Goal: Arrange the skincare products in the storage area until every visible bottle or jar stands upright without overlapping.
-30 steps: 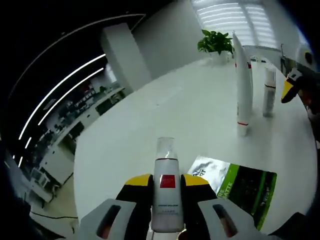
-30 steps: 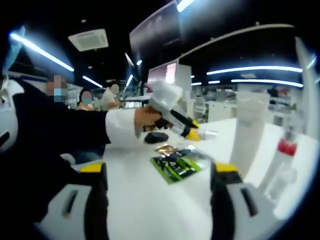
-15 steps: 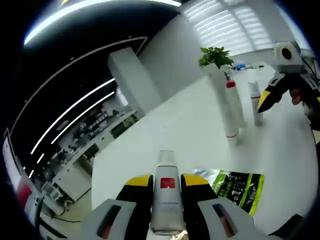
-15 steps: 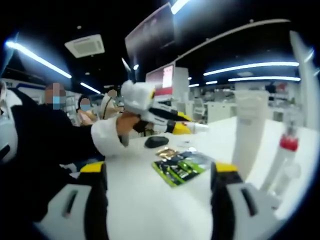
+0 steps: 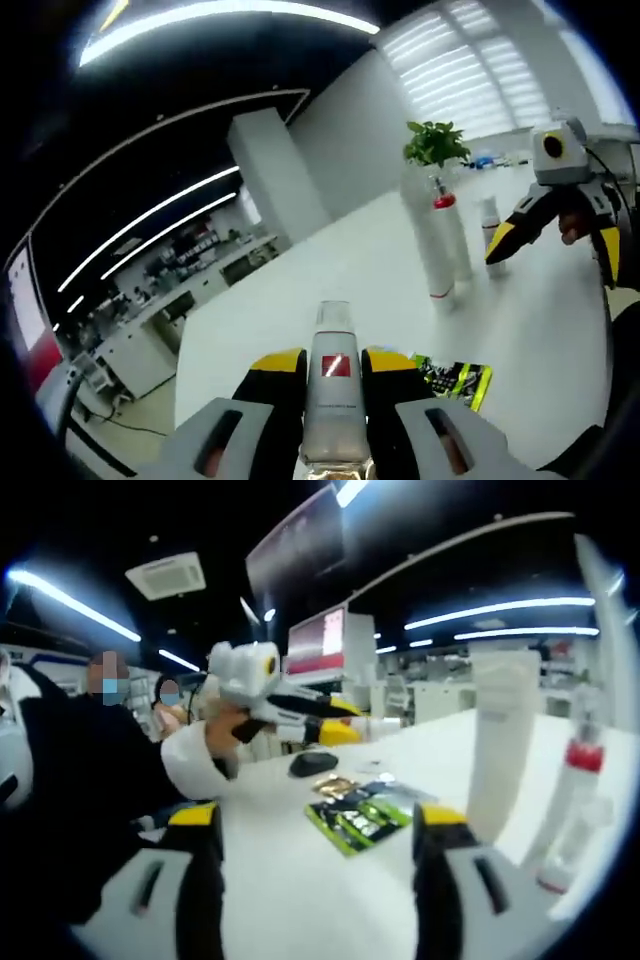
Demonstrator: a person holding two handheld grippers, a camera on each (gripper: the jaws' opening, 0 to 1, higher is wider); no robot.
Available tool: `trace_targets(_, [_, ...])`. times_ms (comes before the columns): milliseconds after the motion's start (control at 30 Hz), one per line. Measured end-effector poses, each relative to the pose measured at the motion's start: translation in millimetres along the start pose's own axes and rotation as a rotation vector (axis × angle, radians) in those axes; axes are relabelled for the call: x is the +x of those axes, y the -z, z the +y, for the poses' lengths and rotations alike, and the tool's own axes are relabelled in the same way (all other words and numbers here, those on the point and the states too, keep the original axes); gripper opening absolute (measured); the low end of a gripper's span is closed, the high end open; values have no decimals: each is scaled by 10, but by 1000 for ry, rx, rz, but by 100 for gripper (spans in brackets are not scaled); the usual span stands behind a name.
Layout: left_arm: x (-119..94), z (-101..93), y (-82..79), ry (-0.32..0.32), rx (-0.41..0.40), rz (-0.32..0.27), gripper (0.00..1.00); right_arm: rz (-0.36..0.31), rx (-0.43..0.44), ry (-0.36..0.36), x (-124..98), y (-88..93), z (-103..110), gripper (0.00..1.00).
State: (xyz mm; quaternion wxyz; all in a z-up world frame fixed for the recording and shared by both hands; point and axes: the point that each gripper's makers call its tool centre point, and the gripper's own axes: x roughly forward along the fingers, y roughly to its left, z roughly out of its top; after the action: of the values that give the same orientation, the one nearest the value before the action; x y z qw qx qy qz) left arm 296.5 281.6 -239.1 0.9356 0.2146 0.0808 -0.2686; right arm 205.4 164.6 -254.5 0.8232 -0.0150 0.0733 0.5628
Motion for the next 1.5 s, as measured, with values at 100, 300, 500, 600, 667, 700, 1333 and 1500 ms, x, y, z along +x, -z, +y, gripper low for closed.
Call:
trace_targets(100, [-57,-49,-60,-5,-29,-51,20,-28,27,17,-36,-47,-45,74])
trace_targets(300, [-173,-146,-166,7,-70,-115,21,-72,12,13,-62,-140,-9,71])
trace_targets(500, [-386,-276,-412,48,-99,-235,21,-217,73,28,-146,-381,-41,65])
trace_targets(600, [-471,-301,-472,49,-103,-259,21,-265,88,32,-194,-464,-45,58])
trace_targets(667, [-531,-320,-520,55,-115,-283,21,-293,107,29,-222,-513,-45,55])
trace_targets(700, [-571,-337,-560,59,-125,-307,21,-299,116,24,-224,-523,-40,54])
trace_targets(1333, [-738,-771,-746,98,-66,-427,21,-400,125,-31,-255,-753,158,42])
trace_targets(1500, [-714,-899,-707,124,-76,-432,21,-415,138,-47,-262,-781,193,40])
